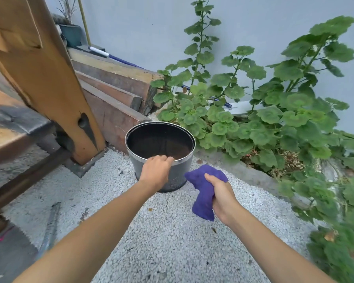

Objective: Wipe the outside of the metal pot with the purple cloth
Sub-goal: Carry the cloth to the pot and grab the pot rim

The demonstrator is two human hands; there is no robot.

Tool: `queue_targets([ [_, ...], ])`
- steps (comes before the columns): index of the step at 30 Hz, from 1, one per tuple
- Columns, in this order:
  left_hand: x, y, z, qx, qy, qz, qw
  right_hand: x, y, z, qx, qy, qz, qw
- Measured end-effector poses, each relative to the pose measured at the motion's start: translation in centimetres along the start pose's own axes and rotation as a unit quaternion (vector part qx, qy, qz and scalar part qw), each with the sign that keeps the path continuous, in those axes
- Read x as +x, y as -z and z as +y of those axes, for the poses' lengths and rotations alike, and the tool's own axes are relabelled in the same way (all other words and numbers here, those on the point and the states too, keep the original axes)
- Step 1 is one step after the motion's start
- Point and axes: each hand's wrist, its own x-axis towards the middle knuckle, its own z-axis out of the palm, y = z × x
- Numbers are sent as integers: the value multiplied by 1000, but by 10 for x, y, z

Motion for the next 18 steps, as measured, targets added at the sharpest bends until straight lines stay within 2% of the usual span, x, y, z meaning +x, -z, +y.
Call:
queue_targets([
  [5,6,4,3,-31,25,-2,999,-5,10,1,-55,15,6,998],
  [8,6,11,2,-19,15,-20,1000,-10,18,-7,-64,36,-19,997],
  [11,11,34,-4,-46,10,-2,999,-12,25,-17,-59,79,-48,994],
  [14,15,71,-7,-135,33,-8,990,-18,29,-26,-86,135,-55,986],
  [18,-1,101,-5,-277,107,-57,953,-20,33,-35,-42,184,34,981],
])
